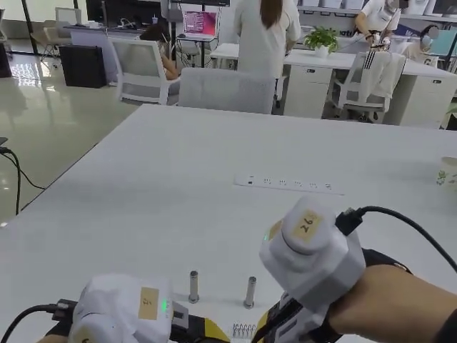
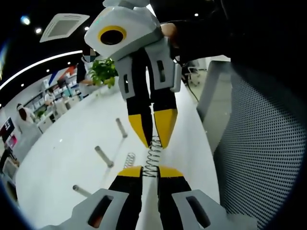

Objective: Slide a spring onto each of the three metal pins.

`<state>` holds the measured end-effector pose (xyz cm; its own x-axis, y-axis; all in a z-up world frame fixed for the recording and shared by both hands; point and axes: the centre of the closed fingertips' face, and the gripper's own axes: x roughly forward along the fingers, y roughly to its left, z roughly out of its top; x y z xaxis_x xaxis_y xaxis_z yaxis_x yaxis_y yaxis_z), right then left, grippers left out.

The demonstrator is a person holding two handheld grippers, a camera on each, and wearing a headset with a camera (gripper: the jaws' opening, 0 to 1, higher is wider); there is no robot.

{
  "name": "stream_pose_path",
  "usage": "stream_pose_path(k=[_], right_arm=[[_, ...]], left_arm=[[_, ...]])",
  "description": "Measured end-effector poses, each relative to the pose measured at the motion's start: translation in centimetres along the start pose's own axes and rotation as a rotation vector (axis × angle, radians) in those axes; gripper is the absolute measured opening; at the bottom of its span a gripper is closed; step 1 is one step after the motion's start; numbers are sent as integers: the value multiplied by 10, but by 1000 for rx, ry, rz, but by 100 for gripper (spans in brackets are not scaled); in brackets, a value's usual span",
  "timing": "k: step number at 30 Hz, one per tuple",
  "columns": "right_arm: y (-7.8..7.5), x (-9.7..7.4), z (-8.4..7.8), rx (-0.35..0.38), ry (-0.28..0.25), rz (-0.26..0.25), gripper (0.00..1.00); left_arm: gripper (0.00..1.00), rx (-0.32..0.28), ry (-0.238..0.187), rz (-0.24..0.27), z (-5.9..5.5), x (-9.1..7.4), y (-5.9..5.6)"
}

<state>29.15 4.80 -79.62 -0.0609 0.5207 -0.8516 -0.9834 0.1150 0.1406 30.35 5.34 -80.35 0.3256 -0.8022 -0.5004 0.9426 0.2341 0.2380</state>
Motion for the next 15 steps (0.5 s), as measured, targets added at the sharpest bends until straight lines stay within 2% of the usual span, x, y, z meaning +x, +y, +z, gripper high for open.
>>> stream_pose_path(k=[5, 15], right_arm=[[-1, -3, 4, -12, -30, -8, 8], [0, 1, 2, -38, -45, -10, 12]], left_arm=[[3, -20, -9, 11, 1, -2, 3], [2, -32, -7, 13, 0, -3, 2]])
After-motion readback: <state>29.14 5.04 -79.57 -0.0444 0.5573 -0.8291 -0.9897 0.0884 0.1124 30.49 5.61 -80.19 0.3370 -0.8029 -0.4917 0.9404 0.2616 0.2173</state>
